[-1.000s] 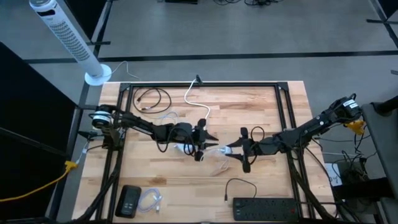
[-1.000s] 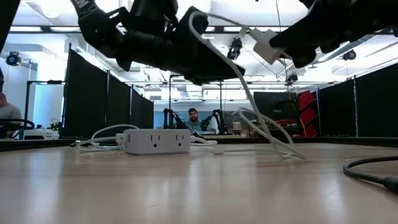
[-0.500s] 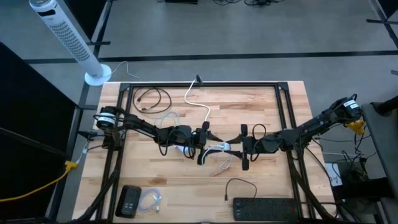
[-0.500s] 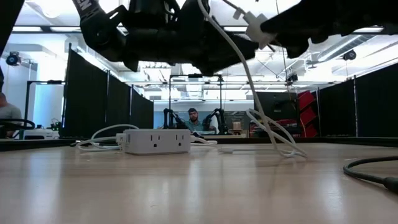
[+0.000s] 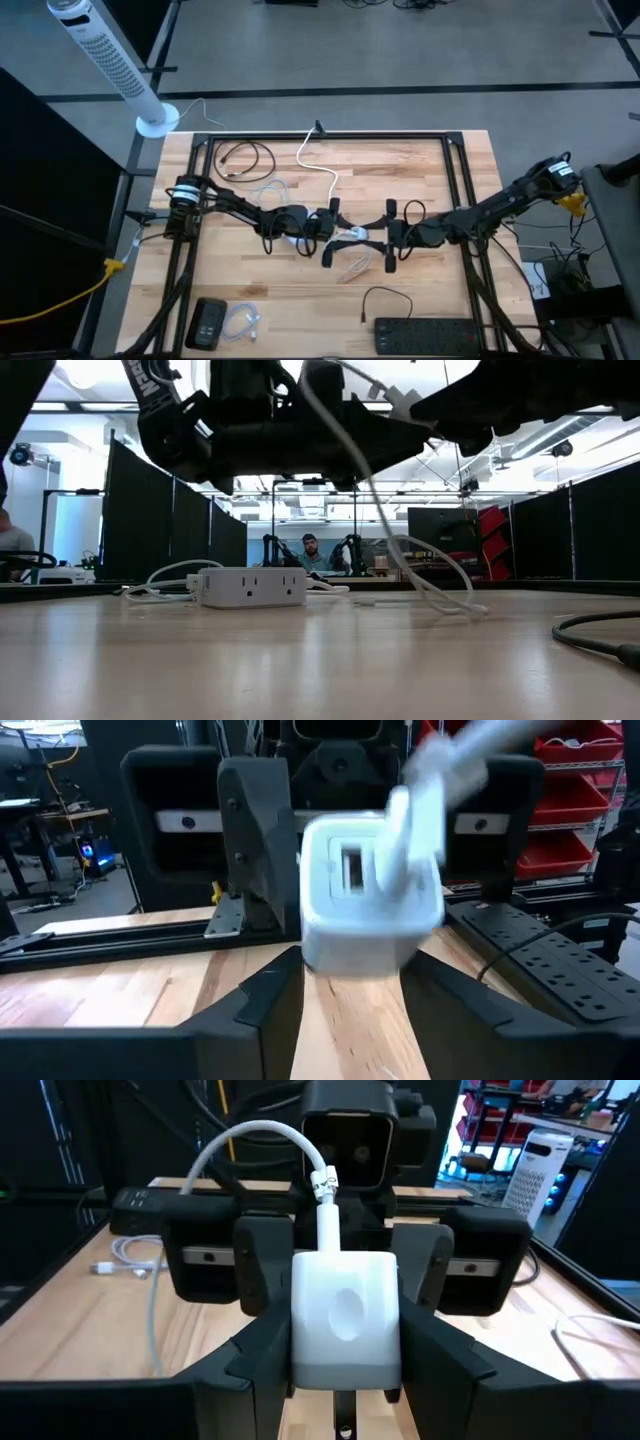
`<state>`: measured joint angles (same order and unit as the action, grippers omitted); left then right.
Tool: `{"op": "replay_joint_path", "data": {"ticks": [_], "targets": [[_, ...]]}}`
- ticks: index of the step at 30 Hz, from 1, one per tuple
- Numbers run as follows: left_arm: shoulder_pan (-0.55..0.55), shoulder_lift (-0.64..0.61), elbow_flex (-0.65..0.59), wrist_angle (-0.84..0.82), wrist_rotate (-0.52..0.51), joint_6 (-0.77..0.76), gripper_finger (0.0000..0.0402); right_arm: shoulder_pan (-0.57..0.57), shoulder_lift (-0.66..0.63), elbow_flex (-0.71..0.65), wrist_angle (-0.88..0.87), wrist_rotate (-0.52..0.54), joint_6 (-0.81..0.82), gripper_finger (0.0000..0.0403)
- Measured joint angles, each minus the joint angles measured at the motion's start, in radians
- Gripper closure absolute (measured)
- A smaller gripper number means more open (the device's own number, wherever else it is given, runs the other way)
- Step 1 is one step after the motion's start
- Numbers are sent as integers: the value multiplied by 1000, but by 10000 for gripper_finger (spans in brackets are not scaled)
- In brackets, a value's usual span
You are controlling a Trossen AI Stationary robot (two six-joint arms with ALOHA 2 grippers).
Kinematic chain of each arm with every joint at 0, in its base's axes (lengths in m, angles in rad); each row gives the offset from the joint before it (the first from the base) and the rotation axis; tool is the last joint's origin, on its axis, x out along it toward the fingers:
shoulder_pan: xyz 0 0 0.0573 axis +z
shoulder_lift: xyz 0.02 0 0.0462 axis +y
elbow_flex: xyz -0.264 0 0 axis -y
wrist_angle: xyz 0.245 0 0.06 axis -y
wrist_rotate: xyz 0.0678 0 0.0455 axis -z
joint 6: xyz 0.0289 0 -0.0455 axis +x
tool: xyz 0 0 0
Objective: Plug in charger cables
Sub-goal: Insert the white charger into the black outlet
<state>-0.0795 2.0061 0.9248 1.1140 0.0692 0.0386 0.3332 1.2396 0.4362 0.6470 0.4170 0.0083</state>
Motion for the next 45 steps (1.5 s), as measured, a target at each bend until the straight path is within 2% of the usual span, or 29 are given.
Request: {"op": "replay_joint_path", "data": {"ticks": [6,16,33,45], "targets": [[-1,16,12,0,3,0,263,0,29,-1,33,3,1,258],[-1,16,9,5,2,0,250,0,31,0,30,3,0,258],[-1,-41,-20,-79,-1,2,300,3,21,4,-47,15,56,259],[-1,-45,-20,-63,-1,-7,270,3,23,0,-2,29,29,259]]}}
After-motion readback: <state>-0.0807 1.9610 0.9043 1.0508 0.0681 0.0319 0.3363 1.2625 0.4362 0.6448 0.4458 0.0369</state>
